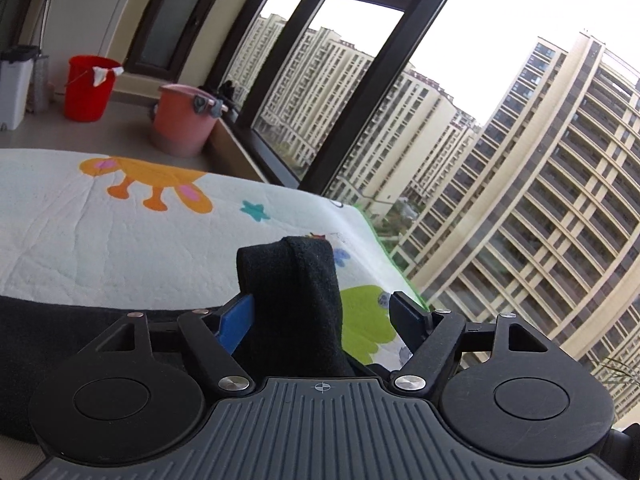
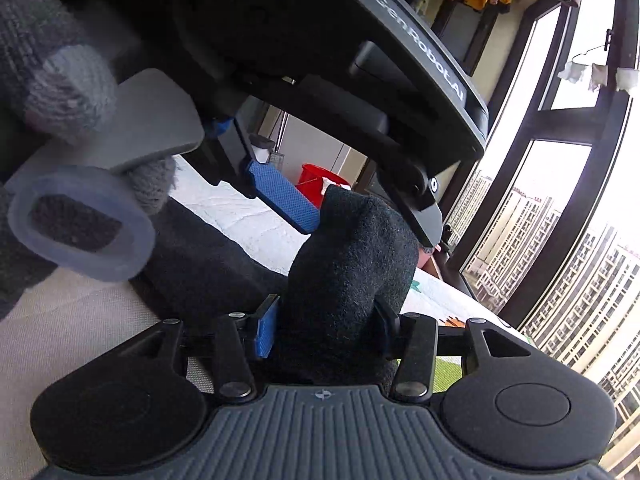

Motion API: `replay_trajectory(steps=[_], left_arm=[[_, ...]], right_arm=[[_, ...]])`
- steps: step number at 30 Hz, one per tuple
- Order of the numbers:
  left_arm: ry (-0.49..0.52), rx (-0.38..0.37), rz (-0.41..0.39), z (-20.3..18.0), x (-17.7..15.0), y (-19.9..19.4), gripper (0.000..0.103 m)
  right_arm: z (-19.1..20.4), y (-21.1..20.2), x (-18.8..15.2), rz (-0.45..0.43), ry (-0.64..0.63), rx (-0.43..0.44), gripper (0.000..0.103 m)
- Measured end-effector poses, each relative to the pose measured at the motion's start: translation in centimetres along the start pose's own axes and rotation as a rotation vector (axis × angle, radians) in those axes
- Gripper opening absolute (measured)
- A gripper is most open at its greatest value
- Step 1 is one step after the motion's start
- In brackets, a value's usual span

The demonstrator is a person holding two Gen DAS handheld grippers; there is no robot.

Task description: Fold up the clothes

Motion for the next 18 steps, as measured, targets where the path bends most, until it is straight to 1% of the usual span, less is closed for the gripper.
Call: replay_trajectory(steps=[1, 4, 5, 6, 10, 12, 15, 17, 18], left_arm=[[0.008, 0.020, 0.011, 0.2, -0.1, 0.4, 0.079], [0.082, 0.147, 0.042, 1.8, -0.6, 1.9, 0.079], [0.113, 0.194, 0.050, 2.5, -0.9, 2.3, 0.084], [0.127, 0.221, 0.057, 3.1, -1.1, 2.6, 0.090], [0.110, 0.209, 0.055, 4.4, -1.3, 2.7, 0.095], [0.123, 0.208, 0.051, 4.5, -1.1, 2.7, 0.095], [0.086, 0.189, 0.056, 4.9, -1.1, 2.7, 0.095], [0.040, 0.168, 0.063, 5.5, -1.2, 2.9, 0.096], [0.022, 0.159, 0.065, 5.7, -1.3, 3.0, 0.097]], right_arm=[[0.2, -0.1, 0.0, -0.003, -0.009, 0.006, 0.050], [0.5, -0.5, 0.0, -0.016, -0.001, 0.049, 0.055], [0.4, -0.7, 0.0, -0.018, 0.010, 0.067, 0.060], [0.3, -0.8, -0.1, -0.018, 0.025, 0.087, 0.063], [-1.8, -1.5, -0.5, -0.016, 0.168, 0.186, 0.063], [-3.7, -2.3, -0.6, -0.019, 0.327, 0.263, 0.064], [-7.3, -3.0, -1.7, -0.021, 0.670, 0.369, 0.068], [-9.3, -2.3, -3.5, 0.011, 0.912, 0.421, 0.071], [-9.7, -1.6, -4.4, 0.035, 1.000, 0.441, 0.071]])
Point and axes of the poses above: each gripper's, at about its wrist camera, not at the fingertips, and y roughly the way its jaws point, z to its left, x to its top, the point moved 9 cm from there along y, roughly the way its jaws point, and after that the axes turned 2 degrees about -z, right-handed, at the moved point
